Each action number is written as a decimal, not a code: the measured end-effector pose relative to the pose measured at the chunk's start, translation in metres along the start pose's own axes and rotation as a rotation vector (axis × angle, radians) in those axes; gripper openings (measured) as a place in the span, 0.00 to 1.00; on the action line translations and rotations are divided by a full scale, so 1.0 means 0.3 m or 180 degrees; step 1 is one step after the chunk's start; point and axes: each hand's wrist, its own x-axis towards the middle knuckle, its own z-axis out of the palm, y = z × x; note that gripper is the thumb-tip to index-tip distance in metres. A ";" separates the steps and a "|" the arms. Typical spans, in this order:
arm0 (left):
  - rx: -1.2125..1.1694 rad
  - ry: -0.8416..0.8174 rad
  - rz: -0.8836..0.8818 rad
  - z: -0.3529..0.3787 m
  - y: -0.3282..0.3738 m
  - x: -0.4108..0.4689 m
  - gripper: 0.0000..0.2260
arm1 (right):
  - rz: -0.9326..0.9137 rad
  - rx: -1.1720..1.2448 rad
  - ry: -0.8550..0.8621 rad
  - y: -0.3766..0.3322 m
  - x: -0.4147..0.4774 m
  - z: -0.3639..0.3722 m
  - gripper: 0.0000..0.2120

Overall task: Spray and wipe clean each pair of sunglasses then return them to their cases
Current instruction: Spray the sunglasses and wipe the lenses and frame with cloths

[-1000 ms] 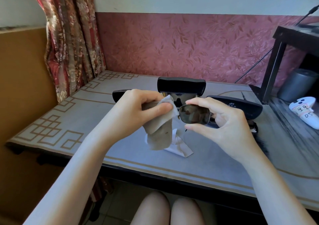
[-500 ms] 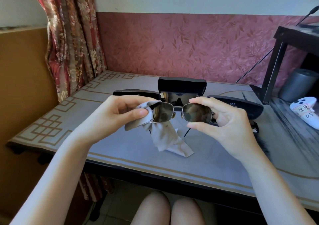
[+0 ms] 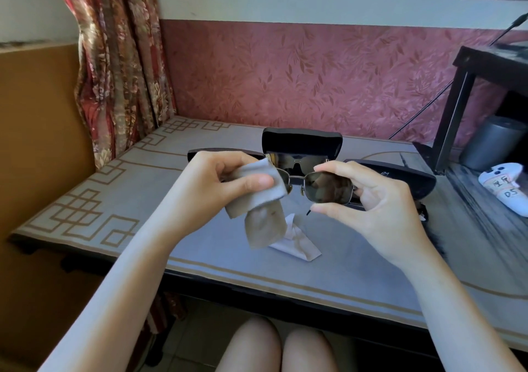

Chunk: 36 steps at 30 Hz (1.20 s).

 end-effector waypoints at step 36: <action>0.1264 0.0700 -0.0453 0.035 -0.339 -0.095 0.27 | 0.0226 -0.0242 0.0149 0.029 0.043 0.015 0.20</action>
